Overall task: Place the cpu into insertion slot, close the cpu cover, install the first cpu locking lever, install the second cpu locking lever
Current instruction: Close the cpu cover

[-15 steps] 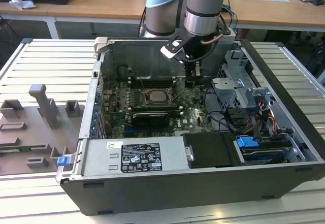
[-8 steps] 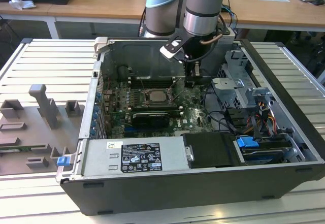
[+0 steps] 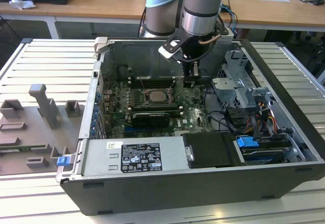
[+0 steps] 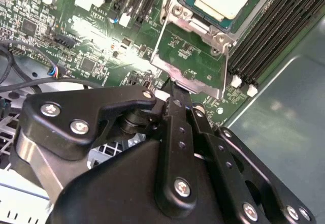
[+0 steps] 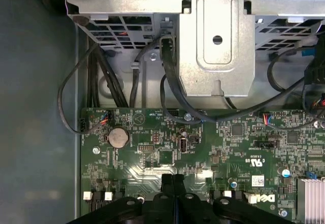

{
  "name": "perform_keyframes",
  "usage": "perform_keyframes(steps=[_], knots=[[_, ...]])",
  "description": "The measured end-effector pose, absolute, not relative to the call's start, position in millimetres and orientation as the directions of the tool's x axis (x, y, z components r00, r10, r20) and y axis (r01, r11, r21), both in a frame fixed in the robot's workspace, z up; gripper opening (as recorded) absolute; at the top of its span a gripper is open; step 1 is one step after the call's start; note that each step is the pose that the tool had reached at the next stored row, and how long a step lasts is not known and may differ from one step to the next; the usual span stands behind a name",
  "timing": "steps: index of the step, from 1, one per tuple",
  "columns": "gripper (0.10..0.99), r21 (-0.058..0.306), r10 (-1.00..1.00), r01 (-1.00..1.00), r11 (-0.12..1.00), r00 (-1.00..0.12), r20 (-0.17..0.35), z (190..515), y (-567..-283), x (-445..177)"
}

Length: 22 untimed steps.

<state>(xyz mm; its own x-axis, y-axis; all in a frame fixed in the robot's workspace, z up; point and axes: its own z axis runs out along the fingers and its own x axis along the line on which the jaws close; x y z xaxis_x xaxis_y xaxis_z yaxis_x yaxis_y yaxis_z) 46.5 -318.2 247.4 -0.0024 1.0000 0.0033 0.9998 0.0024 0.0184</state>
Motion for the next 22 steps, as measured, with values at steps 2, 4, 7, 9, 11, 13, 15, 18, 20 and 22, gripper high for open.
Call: perform_keyframes(steps=[2, 4, 7, 9, 11, 13, 15, 18, 20, 22], knots=[[0.106, 0.018, 1.0, 1.0, 0.002, -0.002, 0.003, 247.3, -318.2, 44.8], [0.106, 0.018, 1.0, 1.0, 0.002, -0.002, 0.003, 247.3, -318.2, 43.0], [0.106, 0.018, 1.0, 1.0, 0.002, -0.002, 0.003, 247.2, -318.2, 41.2], [0.106, 0.018, 1.0, 1.0, 0.002, -0.002, 0.003, 247.3, -318.2, 39.2], [0.106, 0.018, 1.0, 1.0, 0.002, -0.002, 0.004, 247.2, -318.2, 37.5], [0.106, 0.018, 1.0, 1.0, 0.002, -0.002, 0.004, 247.3, -318.2, 36.4], [0.106, 0.018, 1.0, 1.0, 0.002, -0.002, 0.004, 247.3, -318.2, 35.4], [0.106, 0.018, 1.0, 1.0, 0.002, -0.002, 0.004, 247.2, -318.2, 34.7], [0.106, 0.018, 1.0, 1.0, 0.002, -0.002, 0.004, 247.3, -318.2, 33.3], [0.106, 0.018, 1.0, 1.0, 0.002, -0.002, 0.004, 247.2, -318.2, 31.6]])
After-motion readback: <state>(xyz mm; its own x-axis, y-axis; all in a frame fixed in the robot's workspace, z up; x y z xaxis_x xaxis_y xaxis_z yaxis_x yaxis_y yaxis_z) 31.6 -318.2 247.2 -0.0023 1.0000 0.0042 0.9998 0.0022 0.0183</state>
